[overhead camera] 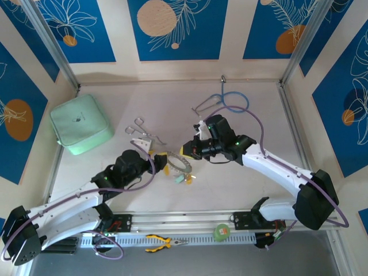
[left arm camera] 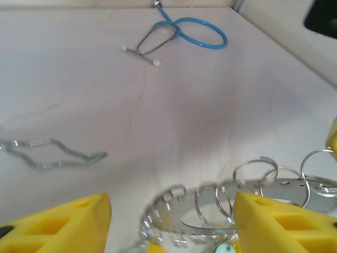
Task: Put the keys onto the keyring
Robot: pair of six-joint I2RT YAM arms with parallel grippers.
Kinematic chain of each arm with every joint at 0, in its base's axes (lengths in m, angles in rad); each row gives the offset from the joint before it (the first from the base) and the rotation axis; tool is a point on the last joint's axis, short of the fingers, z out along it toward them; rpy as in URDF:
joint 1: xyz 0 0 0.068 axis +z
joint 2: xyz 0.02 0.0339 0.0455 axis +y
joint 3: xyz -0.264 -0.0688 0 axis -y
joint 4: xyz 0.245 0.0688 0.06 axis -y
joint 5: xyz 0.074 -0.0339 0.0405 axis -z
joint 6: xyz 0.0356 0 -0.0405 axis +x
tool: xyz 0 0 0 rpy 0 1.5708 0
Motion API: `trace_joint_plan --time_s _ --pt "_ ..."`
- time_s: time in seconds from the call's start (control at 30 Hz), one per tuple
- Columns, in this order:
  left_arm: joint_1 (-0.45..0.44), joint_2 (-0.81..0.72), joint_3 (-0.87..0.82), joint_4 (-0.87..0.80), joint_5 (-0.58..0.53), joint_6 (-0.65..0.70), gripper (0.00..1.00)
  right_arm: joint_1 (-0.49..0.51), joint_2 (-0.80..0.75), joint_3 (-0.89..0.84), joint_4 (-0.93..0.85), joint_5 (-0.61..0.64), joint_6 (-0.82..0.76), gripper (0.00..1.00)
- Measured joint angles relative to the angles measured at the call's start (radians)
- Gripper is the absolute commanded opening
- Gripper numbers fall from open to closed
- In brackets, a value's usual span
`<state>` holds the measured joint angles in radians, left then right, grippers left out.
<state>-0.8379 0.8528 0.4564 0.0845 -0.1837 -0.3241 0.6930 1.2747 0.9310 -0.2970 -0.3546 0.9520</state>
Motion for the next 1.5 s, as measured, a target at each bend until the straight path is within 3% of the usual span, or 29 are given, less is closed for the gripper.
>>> trace_joint_plan --time_s 0.27,0.53,0.8,0.97,1.23,1.3,1.47,1.5 --pt "0.022 0.029 0.074 -0.057 0.120 0.430 0.44 -0.002 0.013 0.051 -0.101 -0.004 -0.320 0.00" --pt "0.134 0.109 0.192 -0.151 0.414 0.623 0.39 -0.002 0.040 0.084 -0.118 -0.044 -0.542 0.00" --pt "0.219 0.233 0.303 -0.267 0.687 0.727 0.41 0.001 0.045 0.084 -0.119 -0.047 -0.714 0.00" --pt "0.224 0.315 0.337 -0.311 0.801 0.755 0.41 0.007 0.053 0.085 -0.119 -0.047 -0.787 0.00" --pt "0.228 0.370 0.350 -0.314 0.916 0.771 0.33 0.024 0.072 0.095 -0.119 -0.056 -0.833 0.00" --pt "0.228 0.384 0.361 -0.317 0.929 0.772 0.29 0.027 0.072 0.096 -0.117 -0.058 -0.838 0.00" --pt "0.232 0.407 0.372 -0.335 0.963 0.779 0.00 0.032 0.073 0.096 -0.116 -0.063 -0.840 0.00" --pt "0.233 0.411 0.372 -0.343 0.969 0.782 0.00 0.032 0.073 0.096 -0.115 -0.063 -0.840 0.00"
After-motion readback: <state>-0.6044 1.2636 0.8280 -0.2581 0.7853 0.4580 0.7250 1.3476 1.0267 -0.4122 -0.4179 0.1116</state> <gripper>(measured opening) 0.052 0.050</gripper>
